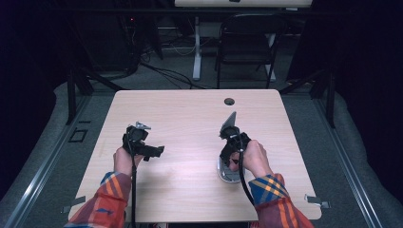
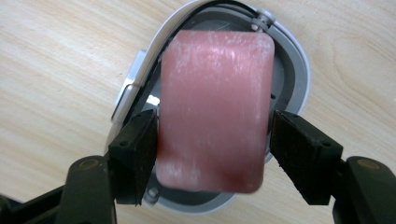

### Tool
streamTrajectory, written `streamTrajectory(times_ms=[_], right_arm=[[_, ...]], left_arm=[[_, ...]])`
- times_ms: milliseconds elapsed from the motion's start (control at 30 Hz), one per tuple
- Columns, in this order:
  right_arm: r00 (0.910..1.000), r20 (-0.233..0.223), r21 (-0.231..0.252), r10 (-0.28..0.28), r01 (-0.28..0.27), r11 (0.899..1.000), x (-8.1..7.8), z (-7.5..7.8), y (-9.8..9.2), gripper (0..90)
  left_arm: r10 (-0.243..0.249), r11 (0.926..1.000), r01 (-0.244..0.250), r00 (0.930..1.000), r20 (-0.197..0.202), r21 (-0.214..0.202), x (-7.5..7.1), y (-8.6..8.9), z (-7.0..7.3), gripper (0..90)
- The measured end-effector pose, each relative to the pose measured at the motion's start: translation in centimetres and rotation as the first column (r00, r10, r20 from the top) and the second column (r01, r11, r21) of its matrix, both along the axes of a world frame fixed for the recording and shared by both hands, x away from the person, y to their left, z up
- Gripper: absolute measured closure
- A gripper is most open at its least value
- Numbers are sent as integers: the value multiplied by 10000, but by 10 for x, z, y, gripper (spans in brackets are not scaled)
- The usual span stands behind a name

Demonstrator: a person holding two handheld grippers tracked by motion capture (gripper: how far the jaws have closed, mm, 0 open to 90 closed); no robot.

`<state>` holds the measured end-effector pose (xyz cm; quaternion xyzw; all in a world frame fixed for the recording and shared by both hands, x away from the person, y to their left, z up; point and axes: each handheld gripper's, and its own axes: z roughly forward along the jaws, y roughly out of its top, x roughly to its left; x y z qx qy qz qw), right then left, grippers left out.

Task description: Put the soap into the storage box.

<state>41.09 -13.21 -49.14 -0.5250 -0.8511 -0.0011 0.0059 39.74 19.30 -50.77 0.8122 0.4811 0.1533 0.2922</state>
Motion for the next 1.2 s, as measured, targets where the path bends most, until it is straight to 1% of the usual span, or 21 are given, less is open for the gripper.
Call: streamTrajectory(times_ms=[67,100,167,233,300,333,400,500,533,567,633,700,800,833,867,900,933,967,1033,1067,1200], right_arm=[[9995,214,433,-236,226,9988,-4,1,-3,330],[10000,-30,258,82,-81,9996,-2,4,-5,350],[9999,-51,539,111,-108,9985,-3,5,-8,356],[9999,-115,687,115,-107,9976,-4,7,-11,408],[10000,-85,1005,-14,23,9949,-7,7,-12,408],[9999,-84,945,149,-140,9954,-7,9,-14,407],[9998,28,1058,207,-209,9942,-9,14,-16,406],[9984,508,1202,241,-301,9923,-12,22,-22,400],[9965,837,1331,62,-173,9909,-14,24,-25,388],[9958,885,1269,253,-364,9912,-15,29,-29,386],[9908,1331,1385,239,-424,9895,-18,35,-38,362],[9840,1733,1194,418,-631,9908,-21,42,-49,331],[9668,2463,1198,676,-995,9878,-28,52,-67,295],[9665,2435,1125,813,-1114,9874,-29,54,-72,279],[9641,2556,1196,719,-1053,9872,-31,53,-77,238],[9588,2731,1017,777,-1091,9888,-32,52,-82,222],[9581,2716,913,913,-1201,9886,-33,53,-88,219],[9578,2738,996,879,-1191,9879,-34,52,-95,200],[9479,3119,1313,645,-1102,9852,-39,48,-108,175],[9489,3063,1282,758,-1200,9845,-39,47,-114,155],[9351,3537,1789,230,-918,9796,-45,38,-141,109]], left_arm=[[-11,10000,11,10000,-38,7,1,0,0,0],[-11,10000,11,10000,-40,7,1,0,-1,0],[-18,10000,18,10000,-52,16,1,0,-1,0],[-21,10000,21,10000,-33,6,1,0,-1,0],[-7,10000,7,10000,-23,0,1,0,0,0],[-13,10000,13,10000,-20,-1,1,0,0,0],[-25,10000,25,10000,-26,-7,0,0,0,0],[-36,10000,36,10000,-41,-29,0,0,0,0],[-61,10000,61,10000,-45,-32,0,-1,0,0],[-104,9999,104,9999,-23,-47,0,-1,0,0],[-155,9999,155,9999,-2,-65,0,-1,0,0],[-223,9997,223,9998,11,-102,0,-1,0,0],[-310,9994,311,9995,57,-165,0,-2,0,0],[-330,9993,331,9994,69,-171,0,-2,0,0],[-366,9992,367,9993,71,-170,0,-2,0,0],[-384,9991,385,9992,69,-170,0,-2,0,0],[-382,9991,383,9992,82,-202,0,-2,0,0],[-374,9991,377,9992,102,-211,0,-1,0,0],[-406,9990,409,9990,169,-161,-1,-1,1,0],[-446,9989,449,9988,187,-157,-1,-1,1,0],[-507,9986,510,9985,186,-136,-1,-4,0,0]])
